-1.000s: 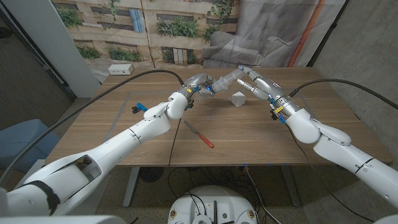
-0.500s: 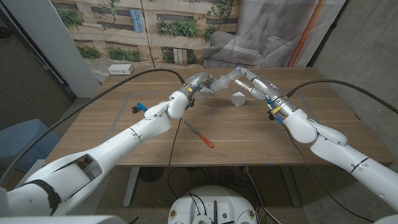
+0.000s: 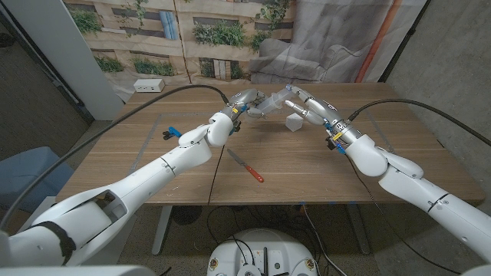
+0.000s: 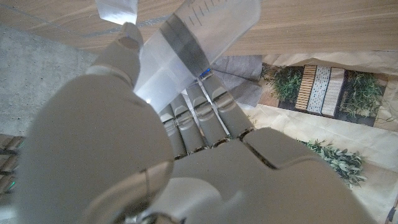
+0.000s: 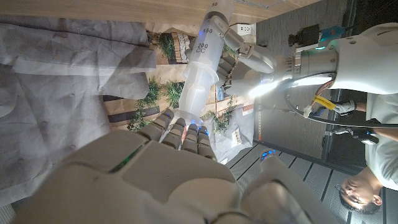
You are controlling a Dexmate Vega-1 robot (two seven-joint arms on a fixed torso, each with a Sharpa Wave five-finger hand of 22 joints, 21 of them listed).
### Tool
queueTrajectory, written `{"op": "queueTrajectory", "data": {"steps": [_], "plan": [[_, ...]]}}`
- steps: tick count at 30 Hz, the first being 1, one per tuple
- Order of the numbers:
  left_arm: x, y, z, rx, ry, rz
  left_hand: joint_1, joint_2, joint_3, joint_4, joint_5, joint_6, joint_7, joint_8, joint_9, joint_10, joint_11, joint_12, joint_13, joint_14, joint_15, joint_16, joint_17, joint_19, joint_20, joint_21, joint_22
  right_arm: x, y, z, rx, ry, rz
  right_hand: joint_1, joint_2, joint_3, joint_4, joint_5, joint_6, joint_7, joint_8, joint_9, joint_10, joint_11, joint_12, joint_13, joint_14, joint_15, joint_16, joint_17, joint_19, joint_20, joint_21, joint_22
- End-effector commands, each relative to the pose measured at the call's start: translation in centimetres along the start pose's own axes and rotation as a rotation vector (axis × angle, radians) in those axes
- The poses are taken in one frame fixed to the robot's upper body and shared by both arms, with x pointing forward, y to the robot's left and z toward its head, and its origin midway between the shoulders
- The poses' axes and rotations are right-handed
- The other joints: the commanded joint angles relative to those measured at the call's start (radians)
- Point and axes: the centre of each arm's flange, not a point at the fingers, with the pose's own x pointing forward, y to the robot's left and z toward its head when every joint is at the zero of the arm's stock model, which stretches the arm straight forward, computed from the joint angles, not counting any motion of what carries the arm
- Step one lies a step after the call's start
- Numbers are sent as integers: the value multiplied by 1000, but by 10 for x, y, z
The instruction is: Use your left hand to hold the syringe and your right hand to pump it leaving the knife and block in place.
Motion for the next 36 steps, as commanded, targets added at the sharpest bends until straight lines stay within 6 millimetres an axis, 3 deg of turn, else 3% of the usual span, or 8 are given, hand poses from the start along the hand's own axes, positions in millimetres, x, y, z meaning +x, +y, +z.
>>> {"op": "queueTrajectory", "data": {"steps": [1,36], "plan": [[-2,-1,1,-8,-3,-1,-52,116,73,66,6,104,0,5,0,51,-39,6,1,16,-105,4,3,30,-83,6,4,5,5,1,15,-16,24,-4,32,6,0,0,7,3,3,2,11,-3,2,3,7,-5,4,5,12,-44,3,4],[-8,-4,3,-20,-3,0,-55,114,78,65,5,103,0,6,1,52,-38,6,1,19,-105,3,3,31,-83,6,5,13,14,-4,49,-5,76,-9,29,11,1,-2,5,5,1,2,14,0,1,3,10,-1,4,6,20,-34,4,5]]}}
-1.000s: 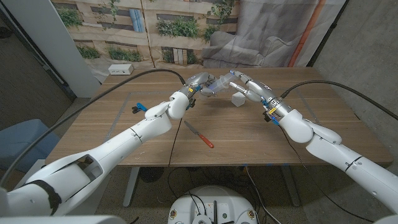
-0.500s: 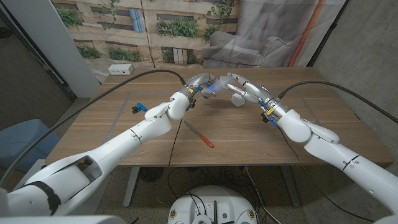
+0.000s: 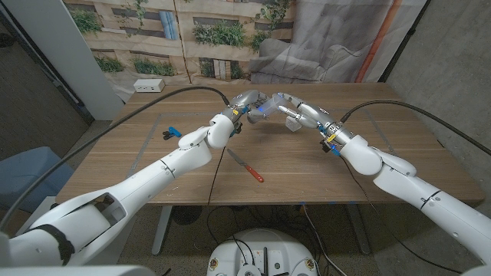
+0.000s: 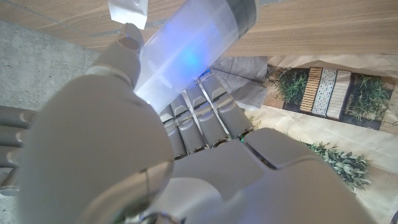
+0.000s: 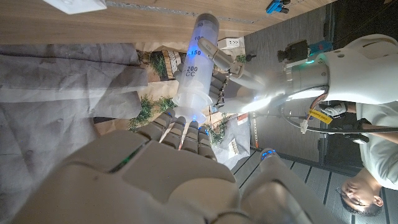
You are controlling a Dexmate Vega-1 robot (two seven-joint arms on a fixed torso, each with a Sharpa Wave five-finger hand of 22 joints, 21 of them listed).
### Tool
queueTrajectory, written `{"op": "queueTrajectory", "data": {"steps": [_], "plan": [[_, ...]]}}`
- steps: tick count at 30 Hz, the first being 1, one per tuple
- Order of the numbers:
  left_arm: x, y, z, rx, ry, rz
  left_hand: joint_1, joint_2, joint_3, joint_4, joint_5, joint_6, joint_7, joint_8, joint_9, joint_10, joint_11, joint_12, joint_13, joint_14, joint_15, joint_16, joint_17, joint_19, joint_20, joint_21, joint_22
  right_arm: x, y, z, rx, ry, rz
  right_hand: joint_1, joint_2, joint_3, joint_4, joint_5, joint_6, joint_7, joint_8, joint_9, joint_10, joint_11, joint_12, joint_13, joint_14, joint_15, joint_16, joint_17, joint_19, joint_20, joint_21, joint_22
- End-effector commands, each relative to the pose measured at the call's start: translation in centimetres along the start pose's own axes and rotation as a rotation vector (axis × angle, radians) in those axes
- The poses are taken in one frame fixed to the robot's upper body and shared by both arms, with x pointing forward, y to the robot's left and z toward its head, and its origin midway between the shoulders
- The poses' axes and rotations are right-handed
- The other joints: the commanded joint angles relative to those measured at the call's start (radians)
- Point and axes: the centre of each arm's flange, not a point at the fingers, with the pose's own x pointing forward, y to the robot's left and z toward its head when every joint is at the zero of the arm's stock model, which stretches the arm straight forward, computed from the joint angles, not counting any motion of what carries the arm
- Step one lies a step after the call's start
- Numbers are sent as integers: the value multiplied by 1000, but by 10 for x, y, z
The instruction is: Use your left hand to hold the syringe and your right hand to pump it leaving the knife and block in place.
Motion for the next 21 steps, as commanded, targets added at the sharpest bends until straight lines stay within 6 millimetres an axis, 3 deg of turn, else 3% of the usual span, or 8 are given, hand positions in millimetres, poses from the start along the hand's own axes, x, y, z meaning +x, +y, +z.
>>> {"op": "queueTrajectory", "data": {"steps": [1,21], "plan": [[-2,-1,-2,-3,10,3,-55,114,74,69,5,104,-1,6,1,43,-39,6,2,17,-107,4,2,31,-83,8,4,4,1,-2,1,3,22,-10,29,8,3,-2,5,6,1,2,9,5,0,3,5,-6,3,1,5,-34,6,4],[-4,-1,-5,-6,20,15,-57,114,77,69,5,101,0,6,1,41,-38,5,3,18,-107,4,2,30,-84,7,5,4,-7,-3,-11,10,-7,-12,28,12,4,-3,7,5,1,2,11,5,-1,3,5,-5,3,2,7,-30,5,4]]}}
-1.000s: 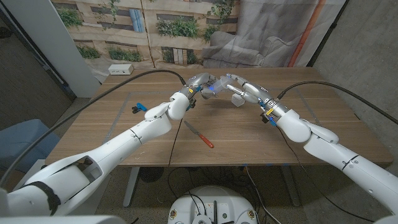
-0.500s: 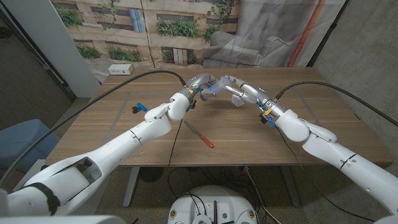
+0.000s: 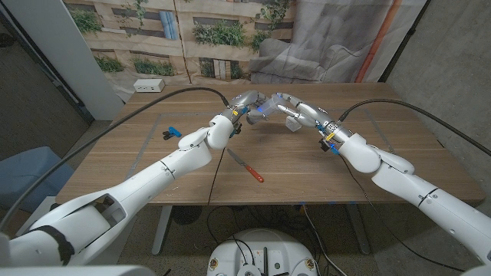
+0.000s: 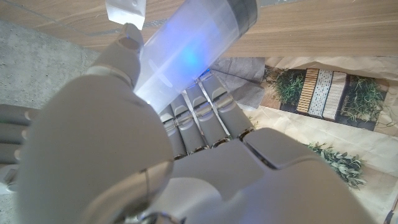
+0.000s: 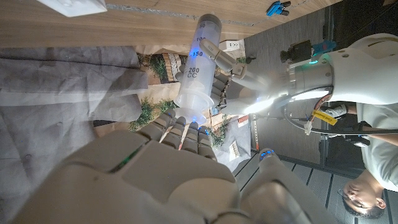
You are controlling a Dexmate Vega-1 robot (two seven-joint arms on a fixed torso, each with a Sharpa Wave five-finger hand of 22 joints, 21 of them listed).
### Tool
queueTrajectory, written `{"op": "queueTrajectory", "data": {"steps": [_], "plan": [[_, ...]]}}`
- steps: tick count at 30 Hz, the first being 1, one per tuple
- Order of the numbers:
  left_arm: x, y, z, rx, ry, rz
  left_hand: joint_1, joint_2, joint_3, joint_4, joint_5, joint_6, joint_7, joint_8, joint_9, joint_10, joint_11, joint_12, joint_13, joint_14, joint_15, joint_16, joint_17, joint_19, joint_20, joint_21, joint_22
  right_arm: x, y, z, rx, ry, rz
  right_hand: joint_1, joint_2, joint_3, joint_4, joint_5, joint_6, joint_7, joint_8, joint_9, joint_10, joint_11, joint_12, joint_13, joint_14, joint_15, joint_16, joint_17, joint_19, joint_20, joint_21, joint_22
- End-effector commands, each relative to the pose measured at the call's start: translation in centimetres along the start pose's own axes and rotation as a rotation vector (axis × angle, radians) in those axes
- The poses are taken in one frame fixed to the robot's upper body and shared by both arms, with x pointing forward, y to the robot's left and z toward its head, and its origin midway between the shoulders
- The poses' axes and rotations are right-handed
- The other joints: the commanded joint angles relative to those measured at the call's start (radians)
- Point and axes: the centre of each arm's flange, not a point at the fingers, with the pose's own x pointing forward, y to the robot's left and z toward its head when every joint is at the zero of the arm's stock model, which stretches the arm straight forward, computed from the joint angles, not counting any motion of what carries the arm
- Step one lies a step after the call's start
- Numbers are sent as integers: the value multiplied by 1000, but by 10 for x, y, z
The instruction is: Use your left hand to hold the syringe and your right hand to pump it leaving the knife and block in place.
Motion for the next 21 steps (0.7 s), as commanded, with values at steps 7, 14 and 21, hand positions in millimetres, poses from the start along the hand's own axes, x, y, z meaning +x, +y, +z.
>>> {"op": "queueTrajectory", "data": {"steps": [7,14,21], "plan": [[-4,0,-4,-1,17,9,-56,114,79,68,6,103,-1,10,1,41,-46,5,2,14,-105,3,3,27,-80,5,5,-3,-15,0,-25,3,-39,-6,21,8,-2,-4,7,4,1,2,7,-1,-1,3,7,-5,3,2,8,-28,4,5],[-4,2,-5,2,18,10,-57,114,80,69,6,103,0,10,1,39,-43,5,2,14,-104,3,3,27,-80,5,5,-6,-22,1,-29,11,-60,-6,21,10,-3,-4,9,3,1,2,8,-1,-1,3,8,-5,3,2,11,-29,5,5],[-4,3,-6,8,19,4,-57,115,81,69,5,101,0,10,1,41,-41,5,2,14,-105,3,3,26,-80,5,6,-8,-26,-1,-32,22,-80,-7,20,11,-3,-4,11,1,2,2,11,-2,0,3,11,-5,4,2,13,-29,5,5]]}}
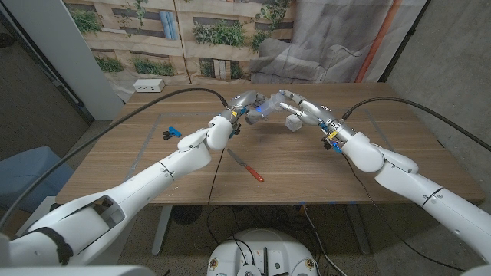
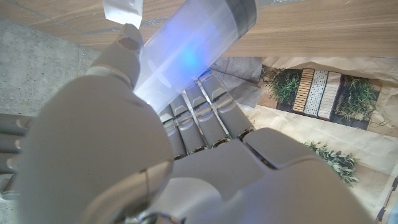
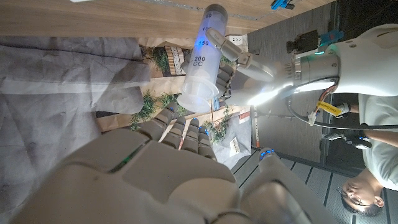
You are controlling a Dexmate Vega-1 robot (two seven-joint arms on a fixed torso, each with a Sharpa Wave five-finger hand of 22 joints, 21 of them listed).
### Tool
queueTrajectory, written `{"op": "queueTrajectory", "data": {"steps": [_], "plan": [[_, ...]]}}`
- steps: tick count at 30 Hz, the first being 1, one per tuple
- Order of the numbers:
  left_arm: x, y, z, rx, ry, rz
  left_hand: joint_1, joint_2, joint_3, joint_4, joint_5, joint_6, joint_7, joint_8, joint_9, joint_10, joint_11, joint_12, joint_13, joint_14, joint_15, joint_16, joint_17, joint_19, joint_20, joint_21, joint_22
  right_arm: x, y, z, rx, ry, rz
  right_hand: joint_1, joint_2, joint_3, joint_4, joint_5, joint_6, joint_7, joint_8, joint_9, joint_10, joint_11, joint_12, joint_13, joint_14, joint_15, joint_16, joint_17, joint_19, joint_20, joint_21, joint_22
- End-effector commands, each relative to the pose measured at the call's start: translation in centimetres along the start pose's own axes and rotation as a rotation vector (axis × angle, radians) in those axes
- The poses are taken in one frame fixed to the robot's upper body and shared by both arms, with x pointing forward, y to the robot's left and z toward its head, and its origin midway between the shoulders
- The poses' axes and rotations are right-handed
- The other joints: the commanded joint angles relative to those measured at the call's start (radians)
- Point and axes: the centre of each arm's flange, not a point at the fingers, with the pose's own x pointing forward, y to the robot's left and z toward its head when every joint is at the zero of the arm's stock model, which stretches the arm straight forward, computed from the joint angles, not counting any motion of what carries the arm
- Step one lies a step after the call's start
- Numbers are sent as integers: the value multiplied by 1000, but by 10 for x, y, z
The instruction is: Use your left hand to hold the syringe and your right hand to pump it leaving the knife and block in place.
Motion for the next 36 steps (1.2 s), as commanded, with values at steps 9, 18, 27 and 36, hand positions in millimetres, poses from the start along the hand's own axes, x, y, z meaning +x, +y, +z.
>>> {"op": "queueTrajectory", "data": {"steps": [9,18,27,36], "plan": [[-3,9,-2,44,13,-22,-58,113,78,71,5,103,-2,7,1,38,-39,8,3,14,-104,4,3,23,-80,4,5,-4,-14,-8,31,30,-64,-7,20,7,3,-5,14,1,2,1,12,-2,-1,4,7,0,4,3,11,-25,2,3],[-6,24,-7,120,46,-63,-58,110,78,71,5,106,-3,8,1,35,-42,7,3,7,-104,1,2,14,-78,1,5,-4,-18,-16,18,59,-92,-8,20,9,2,-5,19,0,3,1,16,-3,0,4,15,1,6,3,15,-25,3,3],[-9,39,-11,220,80,-88,-59,110,79,72,5,105,-6,7,1,40,-42,9,3,5,-104,2,2,13,-77,1,5,-6,-15,-25,121,107,-171,-5,21,14,0,-5,29,-1,6,1,26,-1,3,4,22,-1,7,2,24,-29,5,3],[-15,46,-15,276,91,-137,-59,110,79,71,5,106,-6,8,1,40,-43,9,3,2,-105,2,3,8,-78,-1,5,-9,-12,-33,286,154,-288,-2,21,18,-3,-5,36,-2,7,1,32,3,4,4,26,-1,7,1,28,-30,5,2]]}}
